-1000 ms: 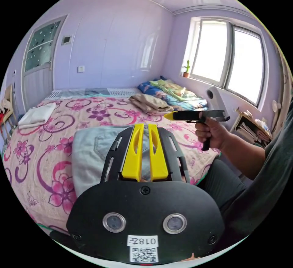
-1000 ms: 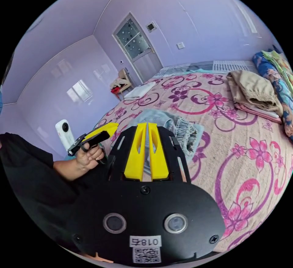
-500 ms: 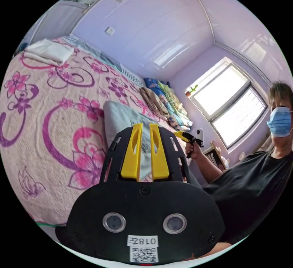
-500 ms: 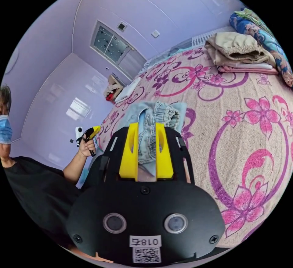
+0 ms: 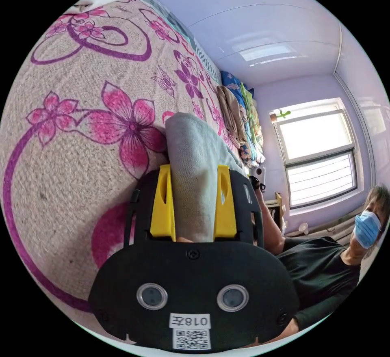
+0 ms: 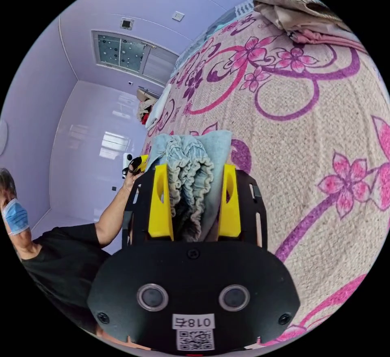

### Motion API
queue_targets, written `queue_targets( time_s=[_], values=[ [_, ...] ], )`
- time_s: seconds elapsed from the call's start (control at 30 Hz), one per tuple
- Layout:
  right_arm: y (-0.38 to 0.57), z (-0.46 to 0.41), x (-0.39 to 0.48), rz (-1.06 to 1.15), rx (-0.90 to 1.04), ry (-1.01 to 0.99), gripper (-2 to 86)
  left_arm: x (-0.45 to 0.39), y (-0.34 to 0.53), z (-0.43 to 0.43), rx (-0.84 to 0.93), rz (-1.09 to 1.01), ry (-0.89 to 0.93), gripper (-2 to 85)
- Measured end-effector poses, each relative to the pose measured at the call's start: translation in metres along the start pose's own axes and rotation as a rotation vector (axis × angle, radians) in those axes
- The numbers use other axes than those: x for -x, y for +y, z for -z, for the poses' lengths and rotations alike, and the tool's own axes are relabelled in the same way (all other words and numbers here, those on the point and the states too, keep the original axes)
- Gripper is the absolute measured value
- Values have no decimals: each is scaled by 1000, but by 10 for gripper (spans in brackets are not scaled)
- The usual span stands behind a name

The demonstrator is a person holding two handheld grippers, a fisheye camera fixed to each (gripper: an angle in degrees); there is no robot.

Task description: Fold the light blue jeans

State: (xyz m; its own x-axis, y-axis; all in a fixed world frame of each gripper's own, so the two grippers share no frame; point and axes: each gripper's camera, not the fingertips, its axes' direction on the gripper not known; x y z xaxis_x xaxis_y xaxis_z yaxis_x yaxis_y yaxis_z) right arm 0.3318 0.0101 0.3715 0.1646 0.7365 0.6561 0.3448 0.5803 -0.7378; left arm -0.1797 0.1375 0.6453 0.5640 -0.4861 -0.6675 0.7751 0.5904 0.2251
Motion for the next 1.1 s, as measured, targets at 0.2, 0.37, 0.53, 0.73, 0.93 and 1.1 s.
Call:
queue_targets(
  time_s=[0.2,0.37,0.53,0.73,0.93,1.1],
  values=[
    [0,11,-18,-21,36,-231,110,9,2,-5,131,14,69,68],
    [-5,20,23,134,23,-74,86,-47,27,18,4,-239,-39,48],
    [30,50,69,279,-149,-40,82,-118,76,43,-150,-435,-113,48],
    [68,100,83,265,-385,13,82,-202,38,3,-83,-592,-140,46],
    [56,158,76,170,-825,-24,82,-369,-126,-90,35,-951,-181,45],
    [-13,173,64,44,-1193,-94,84,-483,-258,-167,-104,-931,-263,90]
  ],
)
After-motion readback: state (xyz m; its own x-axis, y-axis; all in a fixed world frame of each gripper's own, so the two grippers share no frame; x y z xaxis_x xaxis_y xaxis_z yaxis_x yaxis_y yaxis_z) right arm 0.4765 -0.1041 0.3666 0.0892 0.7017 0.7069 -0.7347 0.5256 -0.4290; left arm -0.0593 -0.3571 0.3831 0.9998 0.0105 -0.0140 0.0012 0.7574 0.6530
